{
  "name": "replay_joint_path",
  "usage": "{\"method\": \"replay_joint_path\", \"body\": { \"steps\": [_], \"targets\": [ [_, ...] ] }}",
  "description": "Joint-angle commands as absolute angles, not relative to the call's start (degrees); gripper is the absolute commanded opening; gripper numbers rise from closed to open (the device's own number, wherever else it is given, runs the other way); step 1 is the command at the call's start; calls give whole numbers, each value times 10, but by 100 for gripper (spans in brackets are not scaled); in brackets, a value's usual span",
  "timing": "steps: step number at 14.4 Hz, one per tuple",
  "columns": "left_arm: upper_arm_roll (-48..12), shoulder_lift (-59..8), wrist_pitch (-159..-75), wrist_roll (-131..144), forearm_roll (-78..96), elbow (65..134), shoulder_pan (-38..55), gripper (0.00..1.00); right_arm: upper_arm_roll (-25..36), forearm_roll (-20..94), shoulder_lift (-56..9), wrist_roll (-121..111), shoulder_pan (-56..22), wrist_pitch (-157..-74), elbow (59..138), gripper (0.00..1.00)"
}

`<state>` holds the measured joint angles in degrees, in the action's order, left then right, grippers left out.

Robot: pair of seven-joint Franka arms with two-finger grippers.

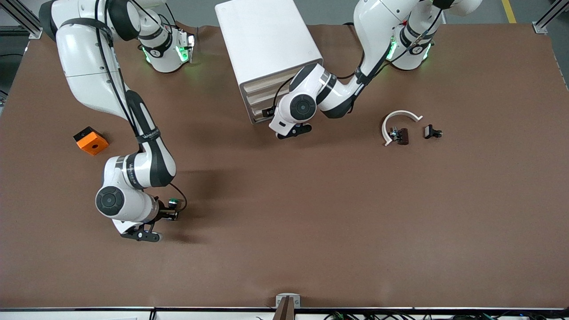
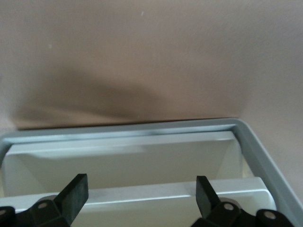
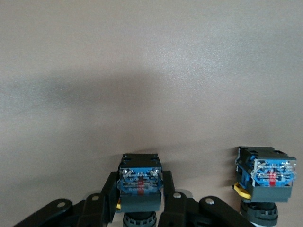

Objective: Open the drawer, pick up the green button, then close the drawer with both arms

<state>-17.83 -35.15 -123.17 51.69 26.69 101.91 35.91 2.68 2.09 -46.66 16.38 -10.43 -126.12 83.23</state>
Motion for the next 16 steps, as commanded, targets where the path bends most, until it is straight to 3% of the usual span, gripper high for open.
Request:
{"method": "replay_joint_path", "body": {
  "steps": [1, 7, 12, 16],
  "targets": [
    [-184, -359, -1201, 519, 286, 1031, 357, 100, 24, 11, -460, 204, -118, -1259, 853, 0],
    [-174, -353, -1197, 470, 254, 998, 311, 100, 24, -6, -451, 239, -142, -1241, 854, 0],
    [-174, -341, -1192, 475, 129, 916, 219, 100, 23, -41, -447, 209, -139, -1226, 853, 0],
    [-176, -295, -1149, 434, -49, 907, 171, 100, 23, -41, -442, 192, -134, -1215, 853, 0]
  ]
}}
